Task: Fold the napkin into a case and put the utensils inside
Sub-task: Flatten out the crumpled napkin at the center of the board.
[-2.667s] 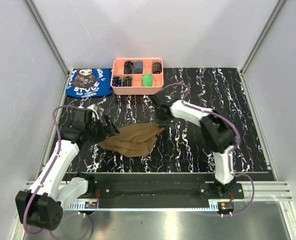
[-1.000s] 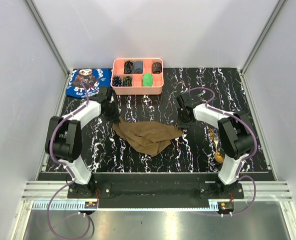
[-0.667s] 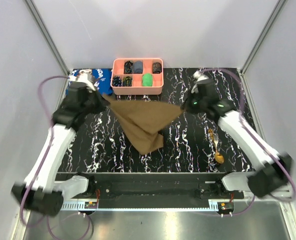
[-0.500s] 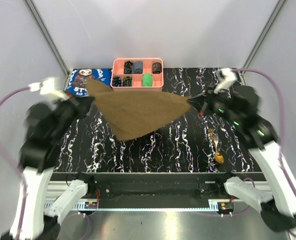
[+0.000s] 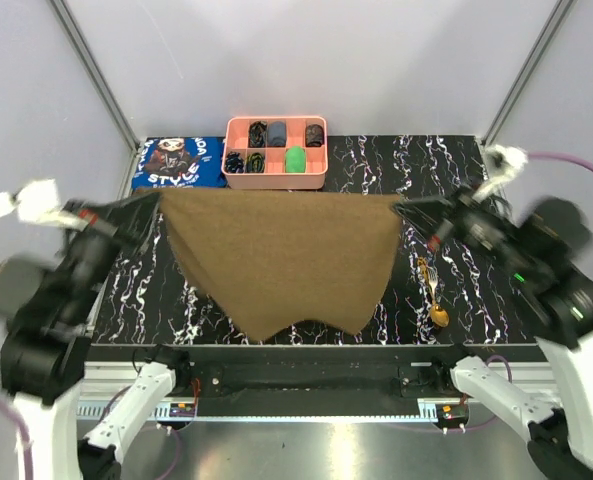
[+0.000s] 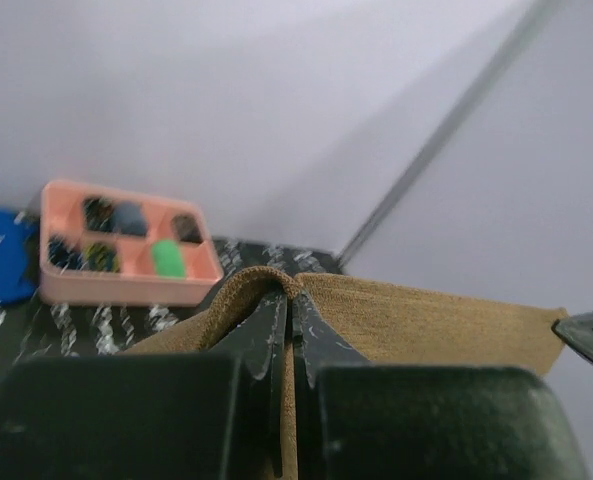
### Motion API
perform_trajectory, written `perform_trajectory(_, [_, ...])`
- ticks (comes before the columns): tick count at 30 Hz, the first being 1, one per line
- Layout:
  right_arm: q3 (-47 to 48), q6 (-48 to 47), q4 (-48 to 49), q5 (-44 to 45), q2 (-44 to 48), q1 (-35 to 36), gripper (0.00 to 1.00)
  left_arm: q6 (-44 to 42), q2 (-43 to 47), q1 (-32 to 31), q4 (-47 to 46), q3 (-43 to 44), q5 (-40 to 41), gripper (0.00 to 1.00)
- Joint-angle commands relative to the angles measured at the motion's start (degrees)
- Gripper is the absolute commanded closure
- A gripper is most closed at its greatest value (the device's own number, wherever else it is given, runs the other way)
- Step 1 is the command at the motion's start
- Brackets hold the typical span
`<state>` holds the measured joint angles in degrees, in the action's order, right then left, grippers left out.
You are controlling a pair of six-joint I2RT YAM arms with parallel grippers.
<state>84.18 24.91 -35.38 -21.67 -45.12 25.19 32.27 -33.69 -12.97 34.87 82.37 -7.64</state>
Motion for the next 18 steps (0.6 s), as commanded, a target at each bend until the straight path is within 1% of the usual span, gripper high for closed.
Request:
perform_trajectory(1, [-5.1,1.4,-4.2,18.8,-12.1,-0.3,1.00,0.8,-13.3,0.1,3.4,-3.5,15.2,1.00])
perform_trajectory(2, [-6.4,0.8,-3.1,21.3,-13.8,-0.5,1.00,0.5,-15.7,0.1,3.0,-4.4,16.1,1.00])
perform_trajectory(3, [-6.9,0.2,-0.7,23.1,-17.3,-0.8,1.00,0.4,-20.9,0.1,3.1,-4.2,16.9,1.00])
perform_trajectory(4, [-6.8,0.2,-0.1,23.8,-19.5,-2.0,1.00,-0.5,-23.7,0.1,2.7,-4.1,16.6,1.00])
perform_trajectory(5, [-5.7,0.2,0.5,22.0,-21.8,-4.8,1.00,-0.9,-26.7,0.1,1.2,-3.6,16.0,1.00])
perform_trajectory(6, [-5.1,0.0,1.4,21.9,-26.7,-6.4,1.00,-0.9,-33.2,0.1,0.8,-2.9,14.0,1.00])
perform_trajectory(8, [-3.5,-0.8,2.5,20.9,-31.7,-8.7,1.00,-1.7,-40.3,0.1,1.2,0.3,13.3,1.00])
perform_trajectory(9, [-2.8,-1.6,3.9,20.3,-36.7,-10.4,1.00,-1.6,-46.7,0.1,1.3,1.1,13.5,1.00])
perform_trajectory(11, [-0.3,-3.7,5.6,19.2,-42.6,-11.6,1.00,-1.2,-53.0,0.2,2.2,4.4,15.4,1.00])
perform_trajectory(12, [1.4,-4.7,6.0,17.2,-49.3,-12.7,1.00,-1.0,-58.5,0.2,2.2,5.4,16.2,1.00])
perform_trajectory(13, [3.6,-5.8,5.2,15.1,-52.8,-12.8,1.00,-1.3,-61.5,0.2,2.1,6.7,17.0,1.00])
perform_trajectory(14, [7.4,-6.1,4.5,15.0,-56.1,-12.9,1.00,-1.2,-64.2,0.2,2.6,9.3,18.3,0.94])
perform_trajectory(15, [9.4,-6.7,3.0,14.2,-61.9,-13.0,1.00,-1.1,-69.7,0.3,3.0,10.9,18.4,0.84])
perform_trajectory(16, [11.8,-7.1,1.6,13.4,-64.6,-13.0,0.93,-1.7,-72.3,1.1,3.8,12.8,17.8,0.72])
perform_trajectory(17, [16.3,-7.2,-0.1,13.6,-66.9,-13.0,0.80,-1.9,-74.4,1.2,7.0,16.9,18.1,0.50])
perform_trajectory(18, [18.5,-7.3,-4.0,13.7,-70.6,-13.1,0.67,-1.9,-75.8,1.2,8.3,18.1,20.4,0.39])
